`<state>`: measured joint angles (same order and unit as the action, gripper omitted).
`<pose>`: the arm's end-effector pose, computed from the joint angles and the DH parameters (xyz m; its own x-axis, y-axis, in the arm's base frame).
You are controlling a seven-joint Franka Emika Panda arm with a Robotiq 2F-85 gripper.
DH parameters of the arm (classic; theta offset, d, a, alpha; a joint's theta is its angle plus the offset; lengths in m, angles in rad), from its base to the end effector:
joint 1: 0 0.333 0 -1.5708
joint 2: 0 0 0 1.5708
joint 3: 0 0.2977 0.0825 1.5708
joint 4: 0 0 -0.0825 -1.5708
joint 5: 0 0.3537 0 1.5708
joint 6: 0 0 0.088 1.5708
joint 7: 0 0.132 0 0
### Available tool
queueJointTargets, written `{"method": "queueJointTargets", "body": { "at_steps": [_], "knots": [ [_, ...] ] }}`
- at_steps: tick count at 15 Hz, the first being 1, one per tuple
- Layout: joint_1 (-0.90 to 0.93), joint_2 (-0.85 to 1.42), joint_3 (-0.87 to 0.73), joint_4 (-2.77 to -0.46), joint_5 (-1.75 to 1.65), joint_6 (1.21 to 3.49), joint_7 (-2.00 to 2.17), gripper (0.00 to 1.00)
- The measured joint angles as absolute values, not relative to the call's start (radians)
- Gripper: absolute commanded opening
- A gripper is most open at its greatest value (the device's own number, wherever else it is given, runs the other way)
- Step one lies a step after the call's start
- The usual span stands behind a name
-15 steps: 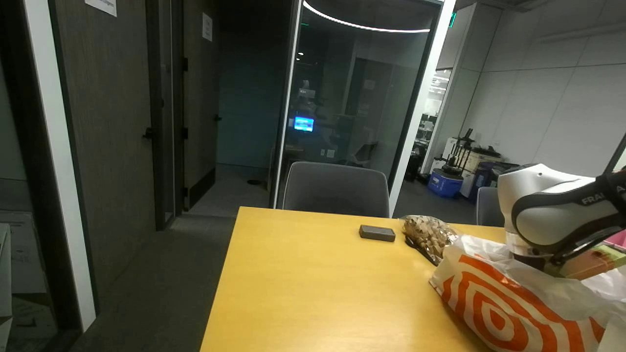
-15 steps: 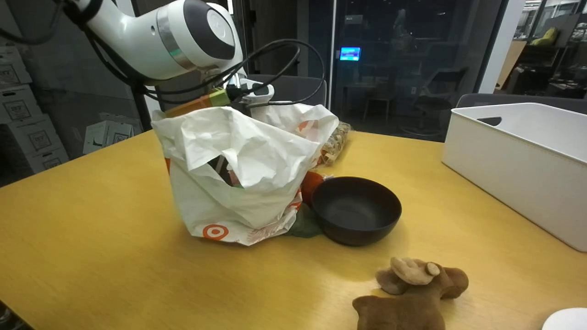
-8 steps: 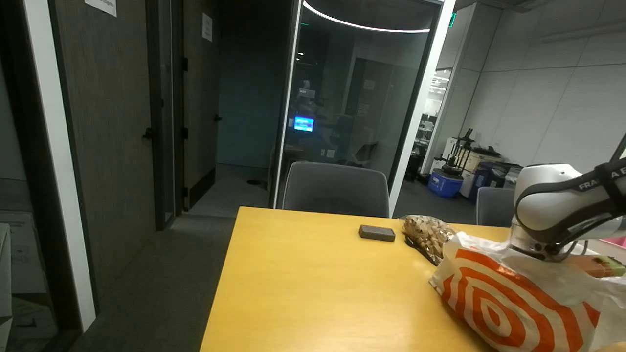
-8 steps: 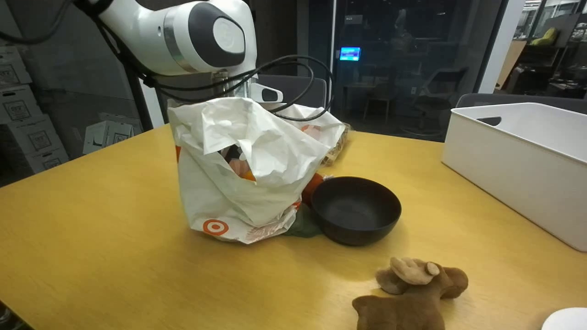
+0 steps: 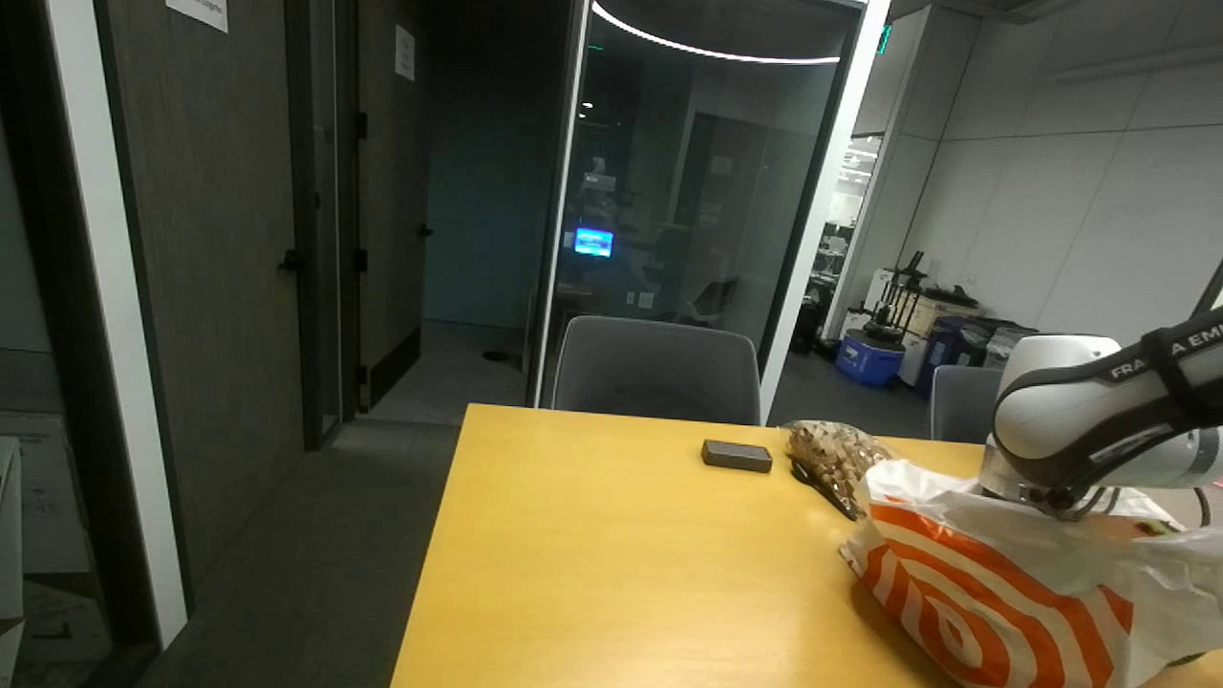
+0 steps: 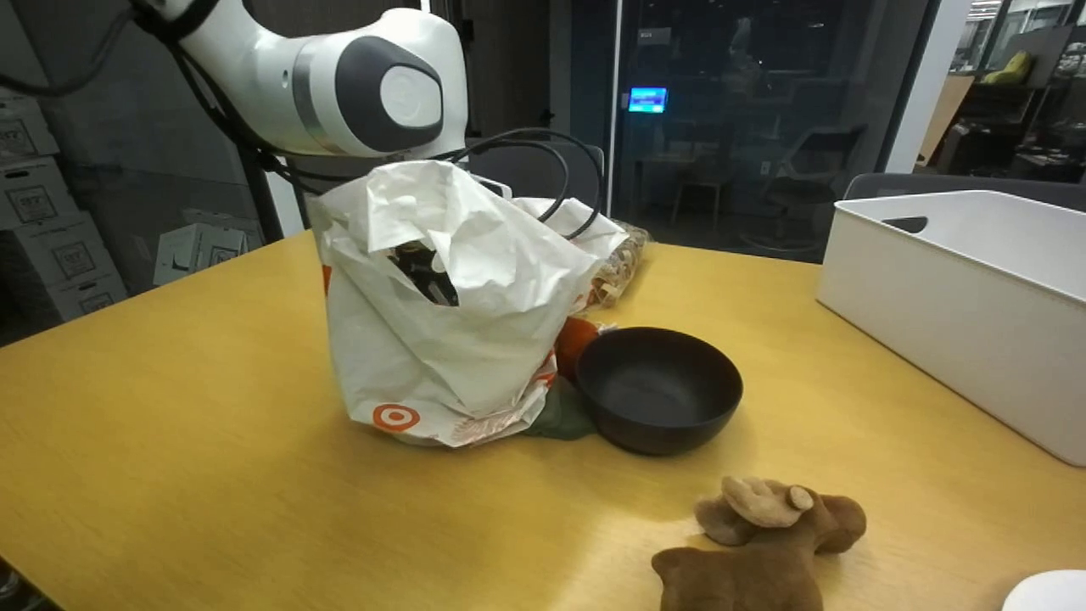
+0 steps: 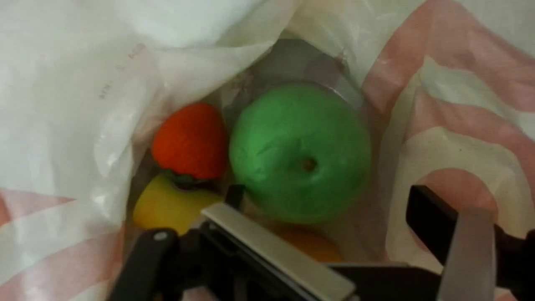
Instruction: Put the moose from the plastic on the table then put the apple in the bowl.
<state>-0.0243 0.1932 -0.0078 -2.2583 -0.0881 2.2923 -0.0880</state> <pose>0.4926 -0.0195 0.2449 0.9797 0.1139 -0.1647 0.1226 -0.9915 0.0432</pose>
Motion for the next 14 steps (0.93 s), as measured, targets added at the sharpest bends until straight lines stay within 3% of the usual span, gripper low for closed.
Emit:
{"method": "queueJointTargets", "body": {
  "at_steps": [6, 7, 8, 10, 11, 14],
  "knots": [
    [-0.019, 0.230, 0.001, -2.261, -0.101, 2.315, -0.090, 1.00],
    [-0.018, 0.233, 0.000, -2.261, -0.111, 2.318, -0.085, 0.92],
    [-0.017, 0.236, 0.000, -2.261, -0.113, 2.318, -0.083, 0.74],
    [-0.016, 0.241, 0.000, -2.261, -0.113, 2.318, -0.083, 0.58],
    [-0.016, 0.243, 0.000, -2.261, -0.113, 2.317, -0.083, 0.53],
    [-0.016, 0.241, 0.000, -2.258, -0.113, 2.312, -0.082, 0.50]
  ]
}}
